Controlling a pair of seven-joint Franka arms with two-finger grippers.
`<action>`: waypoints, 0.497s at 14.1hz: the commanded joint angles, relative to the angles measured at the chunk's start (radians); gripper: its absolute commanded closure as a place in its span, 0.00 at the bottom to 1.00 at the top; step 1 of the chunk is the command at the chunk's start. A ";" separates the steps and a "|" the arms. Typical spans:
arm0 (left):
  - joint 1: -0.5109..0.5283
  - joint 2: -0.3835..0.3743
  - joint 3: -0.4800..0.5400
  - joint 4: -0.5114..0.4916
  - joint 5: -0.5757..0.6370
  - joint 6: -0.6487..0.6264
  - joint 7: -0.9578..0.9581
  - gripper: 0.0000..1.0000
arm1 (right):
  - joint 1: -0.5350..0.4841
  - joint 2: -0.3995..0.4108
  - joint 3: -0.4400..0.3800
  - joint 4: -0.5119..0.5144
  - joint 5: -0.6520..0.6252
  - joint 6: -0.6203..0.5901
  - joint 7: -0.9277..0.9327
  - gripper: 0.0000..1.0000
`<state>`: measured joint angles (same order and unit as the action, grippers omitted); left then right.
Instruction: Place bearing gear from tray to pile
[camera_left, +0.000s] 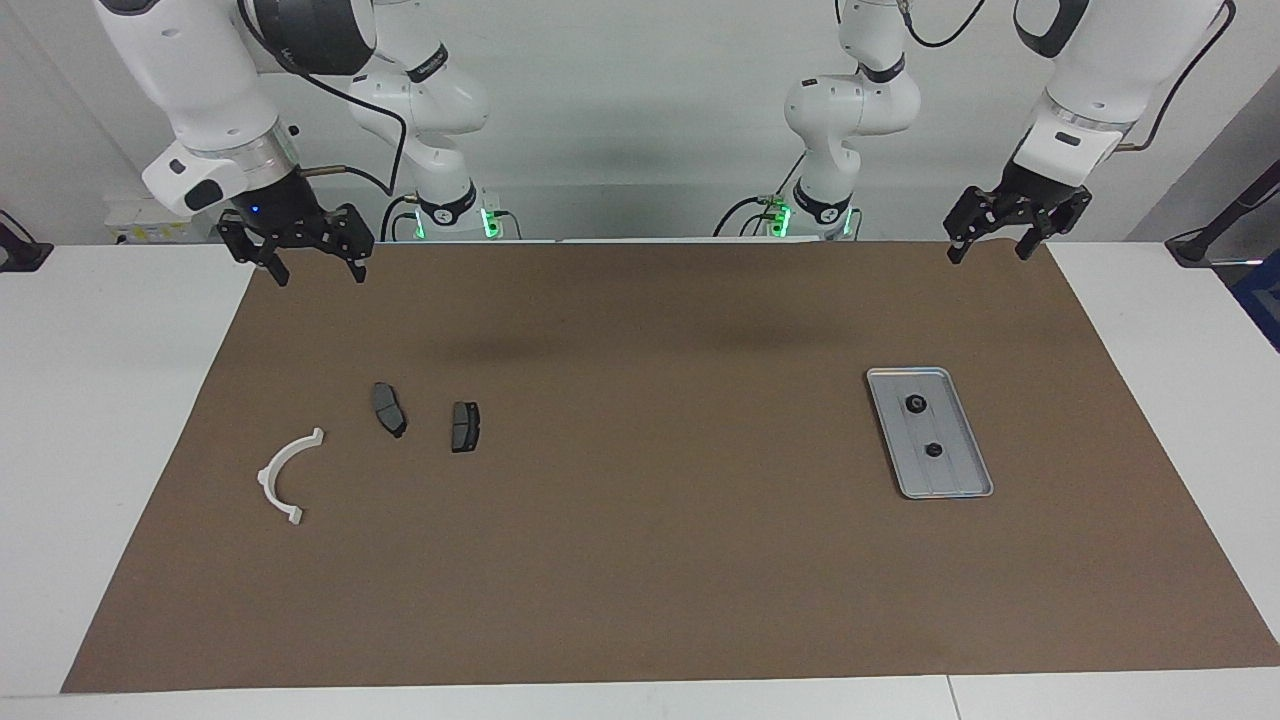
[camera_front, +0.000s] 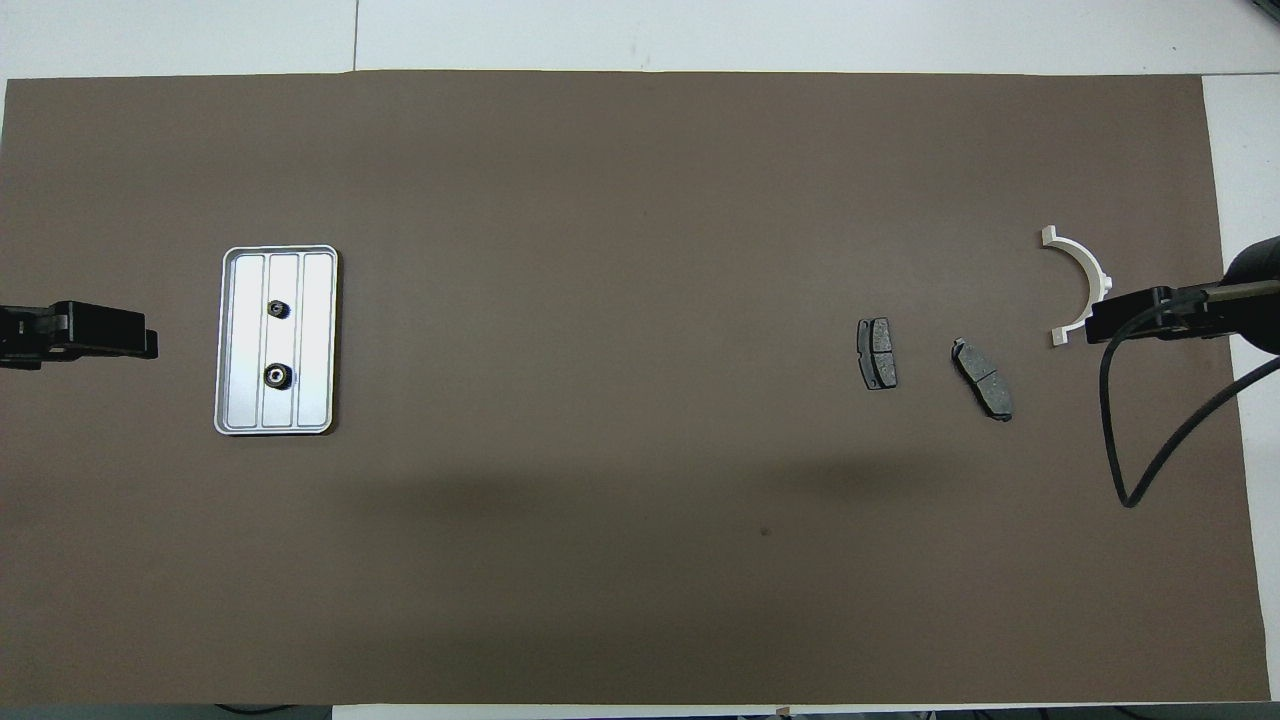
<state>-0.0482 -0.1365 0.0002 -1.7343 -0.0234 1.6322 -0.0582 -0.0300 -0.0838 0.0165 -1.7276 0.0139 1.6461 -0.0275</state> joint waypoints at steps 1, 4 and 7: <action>-0.015 -0.037 0.009 -0.025 0.013 -0.065 0.000 0.00 | -0.008 -0.022 0.005 -0.023 -0.002 0.009 0.006 0.00; -0.015 -0.043 0.009 -0.027 0.013 -0.078 0.000 0.00 | -0.008 -0.021 0.005 -0.023 -0.002 0.023 0.003 0.00; -0.015 -0.043 0.009 -0.027 0.013 -0.077 0.000 0.00 | -0.008 -0.022 0.005 -0.024 -0.002 0.023 0.006 0.00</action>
<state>-0.0482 -0.1550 0.0002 -1.7370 -0.0234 1.5635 -0.0582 -0.0300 -0.0838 0.0164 -1.7276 0.0139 1.6521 -0.0275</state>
